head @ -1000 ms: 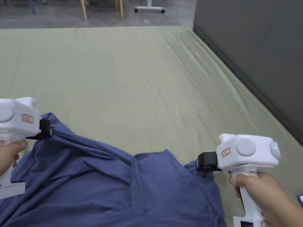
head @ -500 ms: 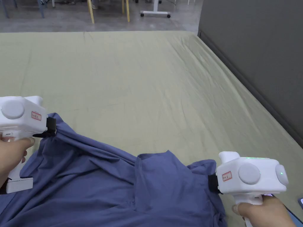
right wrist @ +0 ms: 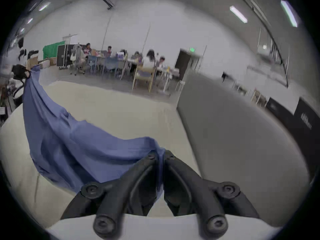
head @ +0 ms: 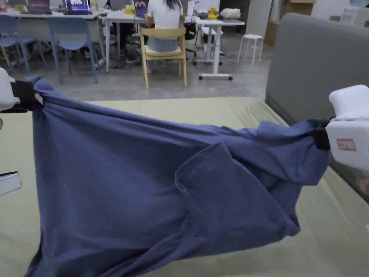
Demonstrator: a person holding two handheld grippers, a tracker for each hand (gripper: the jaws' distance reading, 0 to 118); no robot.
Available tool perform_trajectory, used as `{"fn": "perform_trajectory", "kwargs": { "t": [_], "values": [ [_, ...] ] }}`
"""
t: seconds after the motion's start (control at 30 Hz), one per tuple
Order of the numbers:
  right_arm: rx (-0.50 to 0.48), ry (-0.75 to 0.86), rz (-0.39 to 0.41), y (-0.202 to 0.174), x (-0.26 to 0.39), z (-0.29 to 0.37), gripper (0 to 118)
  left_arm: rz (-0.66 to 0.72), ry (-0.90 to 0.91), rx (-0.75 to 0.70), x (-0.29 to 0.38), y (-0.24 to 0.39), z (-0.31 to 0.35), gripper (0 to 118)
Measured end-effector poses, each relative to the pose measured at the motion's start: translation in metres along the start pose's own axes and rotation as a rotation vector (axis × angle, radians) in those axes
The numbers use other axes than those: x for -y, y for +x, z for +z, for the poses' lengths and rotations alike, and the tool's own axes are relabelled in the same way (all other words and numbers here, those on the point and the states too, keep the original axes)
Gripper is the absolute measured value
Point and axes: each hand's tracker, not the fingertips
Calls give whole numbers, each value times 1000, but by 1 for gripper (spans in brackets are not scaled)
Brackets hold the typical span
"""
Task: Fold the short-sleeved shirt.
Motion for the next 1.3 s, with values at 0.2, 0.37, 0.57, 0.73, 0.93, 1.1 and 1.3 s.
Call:
{"fn": "perform_trajectory", "kwargs": {
  "t": [0.2, 0.37, 0.57, 0.73, 0.93, 1.1, 1.3],
  "values": [
    [32, 105, 69, 9, -143, -13, 6, -21, 84, -44, -89, -3, 30, 0],
    [117, 125, 142, 3, -240, -33, 6, 31, 130, -56, -142, -11, 28, 0],
    [146, 130, 119, -5, -300, -43, 6, 37, 174, -96, -172, -14, 20, 0],
    [141, 102, 70, -6, -311, -56, 6, 81, 172, -91, -174, -22, 6, 0],
    [83, 50, 37, -9, -283, -91, 6, 20, 121, -89, -148, -21, -20, 0],
    [4, -64, 22, -27, -215, -136, 6, -2, -10, -86, -84, -27, -58, 0],
    [-108, -212, 6, -54, -100, -171, 6, -47, -206, -56, 26, -34, -93, 0]
  ]
}}
